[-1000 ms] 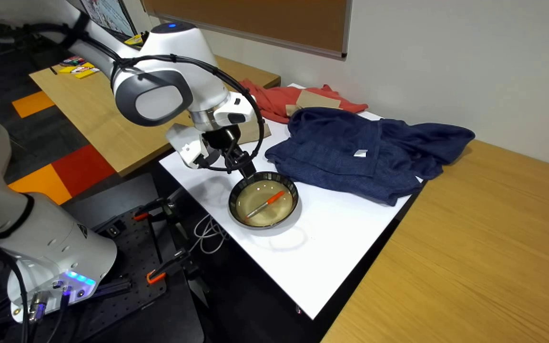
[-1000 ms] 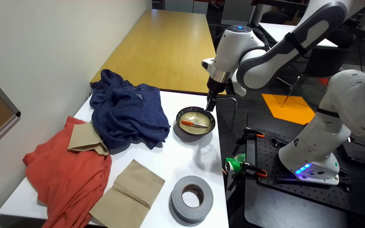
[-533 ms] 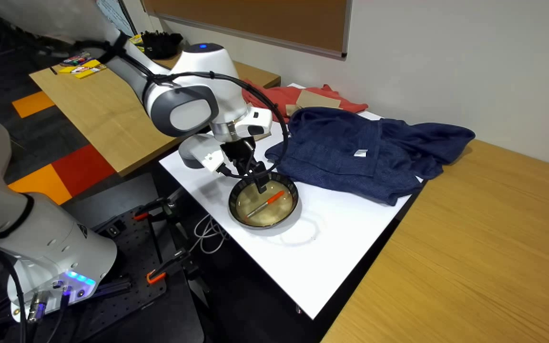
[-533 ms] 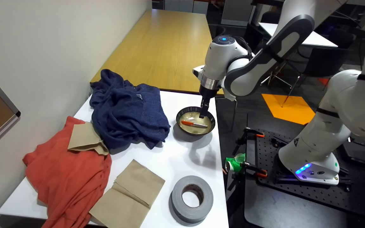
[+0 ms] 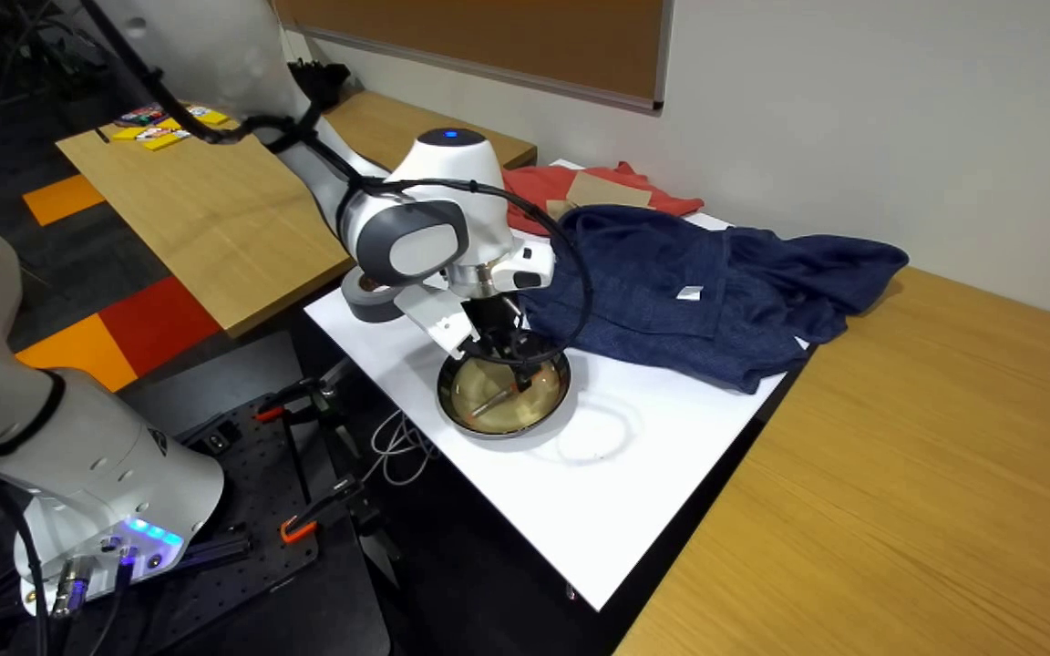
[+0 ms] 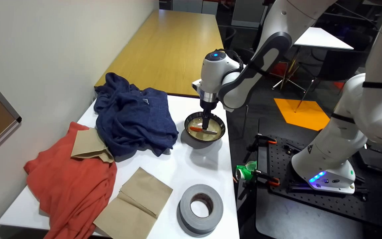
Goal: Take the pen out of the bowl and place it on the table
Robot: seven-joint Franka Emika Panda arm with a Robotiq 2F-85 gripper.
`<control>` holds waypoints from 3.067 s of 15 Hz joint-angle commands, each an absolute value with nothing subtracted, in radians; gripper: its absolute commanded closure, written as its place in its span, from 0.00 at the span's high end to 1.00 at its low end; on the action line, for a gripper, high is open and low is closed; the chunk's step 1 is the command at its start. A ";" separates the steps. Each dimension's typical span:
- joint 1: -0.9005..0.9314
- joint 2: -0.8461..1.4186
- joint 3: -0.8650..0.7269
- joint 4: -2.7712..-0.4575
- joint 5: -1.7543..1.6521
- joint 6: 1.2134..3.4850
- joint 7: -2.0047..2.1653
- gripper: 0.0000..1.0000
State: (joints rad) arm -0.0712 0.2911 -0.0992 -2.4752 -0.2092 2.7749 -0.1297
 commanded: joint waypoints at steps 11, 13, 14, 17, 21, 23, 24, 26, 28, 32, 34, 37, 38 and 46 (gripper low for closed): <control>-0.072 0.430 -0.093 -2.408 -0.187 2.789 -0.125 0.56; -0.073 0.431 -0.092 -2.407 -0.186 2.788 -0.126 0.41; -0.073 0.431 -0.091 -2.407 -0.186 2.788 -0.126 0.34; -0.076 0.429 -0.089 -2.405 -0.182 2.790 -0.129 0.12; -0.071 0.409 -0.091 -2.411 -0.177 2.783 -0.117 0.03; -0.068 0.347 -0.096 -2.445 -0.170 2.770 -0.107 0.03; -0.059 0.319 -0.107 -2.457 -0.176 2.758 -0.093 0.03; -0.046 0.239 -0.126 -2.498 -0.192 2.753 -0.068 0.03; -0.039 0.161 -0.129 -2.538 -0.208 2.760 -0.052 0.03; -0.008 0.045 -0.106 -2.583 -0.265 2.738 0.002 0.03; 0.010 0.017 -0.072 -2.591 -0.266 2.712 0.025 0.03; 0.039 0.013 -0.010 -2.597 -0.239 2.716 0.003 0.03; 0.050 0.022 0.011 -2.599 -0.225 2.730 -0.018 0.03; 0.115 0.104 0.116 -2.585 -0.226 2.796 -0.129 0.03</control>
